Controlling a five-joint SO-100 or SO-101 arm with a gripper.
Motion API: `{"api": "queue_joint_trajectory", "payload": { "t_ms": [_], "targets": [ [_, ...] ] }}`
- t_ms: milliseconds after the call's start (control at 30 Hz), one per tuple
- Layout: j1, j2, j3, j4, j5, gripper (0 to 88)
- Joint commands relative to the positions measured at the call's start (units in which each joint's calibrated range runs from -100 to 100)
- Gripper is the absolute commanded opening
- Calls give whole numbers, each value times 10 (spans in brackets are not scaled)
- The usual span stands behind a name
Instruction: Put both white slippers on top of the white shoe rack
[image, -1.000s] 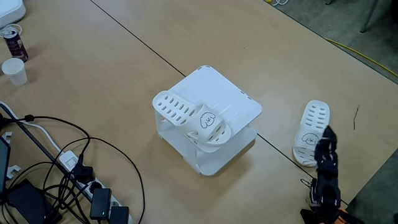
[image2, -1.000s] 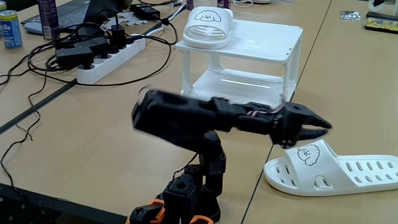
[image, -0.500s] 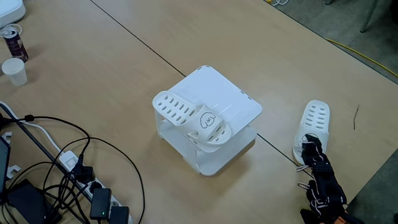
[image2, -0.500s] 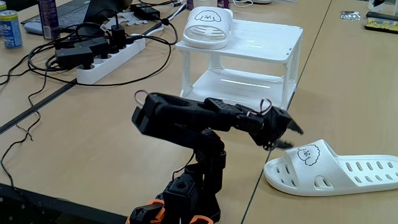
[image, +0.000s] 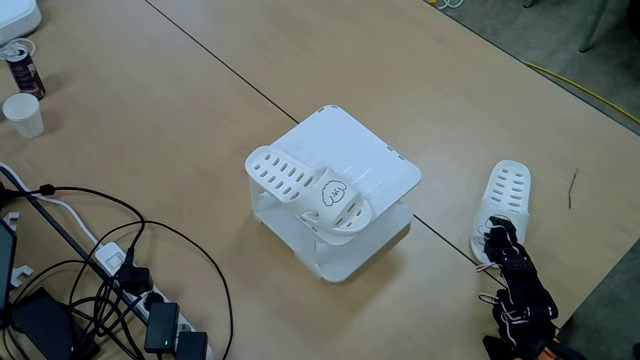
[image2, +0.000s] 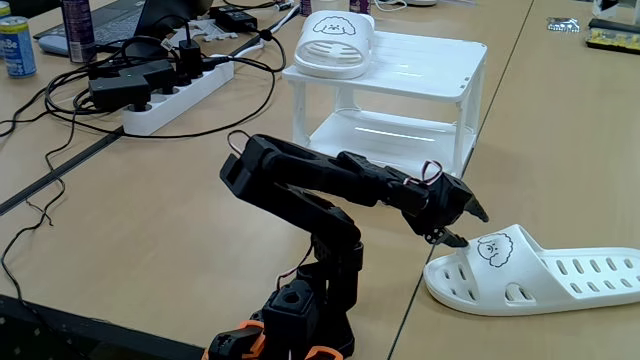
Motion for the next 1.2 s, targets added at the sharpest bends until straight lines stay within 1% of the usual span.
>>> {"api": "queue_joint_trajectory", "payload": {
  "t_ms": [0,200,533,600,967,1167],
  "targets": [
    [0,13,-17,5,4,175],
    [-7,-42,1,10,4,175],
    [-95,-118,65,11,4,175],
    [-100,-118,65,11,4,175],
    [-1,-96,70,12,4,175],
    [10,-94,90,10,4,175]
  ]
}}
